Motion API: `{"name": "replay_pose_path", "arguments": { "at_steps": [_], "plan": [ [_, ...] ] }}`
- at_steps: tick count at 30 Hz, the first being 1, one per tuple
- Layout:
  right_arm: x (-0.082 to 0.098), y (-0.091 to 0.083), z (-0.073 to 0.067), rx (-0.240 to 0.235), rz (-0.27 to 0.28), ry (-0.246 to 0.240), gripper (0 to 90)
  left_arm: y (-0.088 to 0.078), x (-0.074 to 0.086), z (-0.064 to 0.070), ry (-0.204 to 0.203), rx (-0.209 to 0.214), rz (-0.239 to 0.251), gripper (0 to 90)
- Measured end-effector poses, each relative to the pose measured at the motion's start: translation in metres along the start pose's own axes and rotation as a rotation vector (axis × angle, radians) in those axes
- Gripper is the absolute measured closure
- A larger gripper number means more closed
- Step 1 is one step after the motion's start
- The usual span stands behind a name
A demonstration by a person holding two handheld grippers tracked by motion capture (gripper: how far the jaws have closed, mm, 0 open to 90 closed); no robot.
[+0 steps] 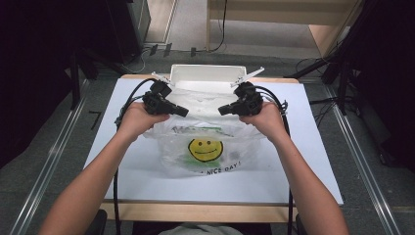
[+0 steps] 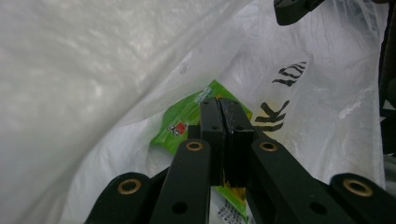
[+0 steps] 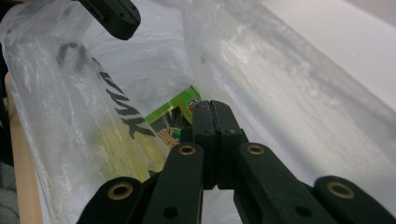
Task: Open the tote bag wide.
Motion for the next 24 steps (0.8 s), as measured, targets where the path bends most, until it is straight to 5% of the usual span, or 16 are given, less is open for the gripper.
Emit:
{"name": "replay_pose_path", "arguments": {
  "at_steps": [24],
  "plan": [
    [0.034,0.024,0.010,0.019,-0.021,0.045,90.0,0.026,0.040,-0.013,-0.065,0.002,-0.038,89.7]
  ]
}}
Point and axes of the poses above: each handheld gripper's, and its own axes: y roughly forward along the jaws, x roughly out of its underside, z roughly to its right, the point moved 5 cm from there along y, roughly forward along the jaws, and after that the axes turned 3 degrees about y, right-handed, at the moved point
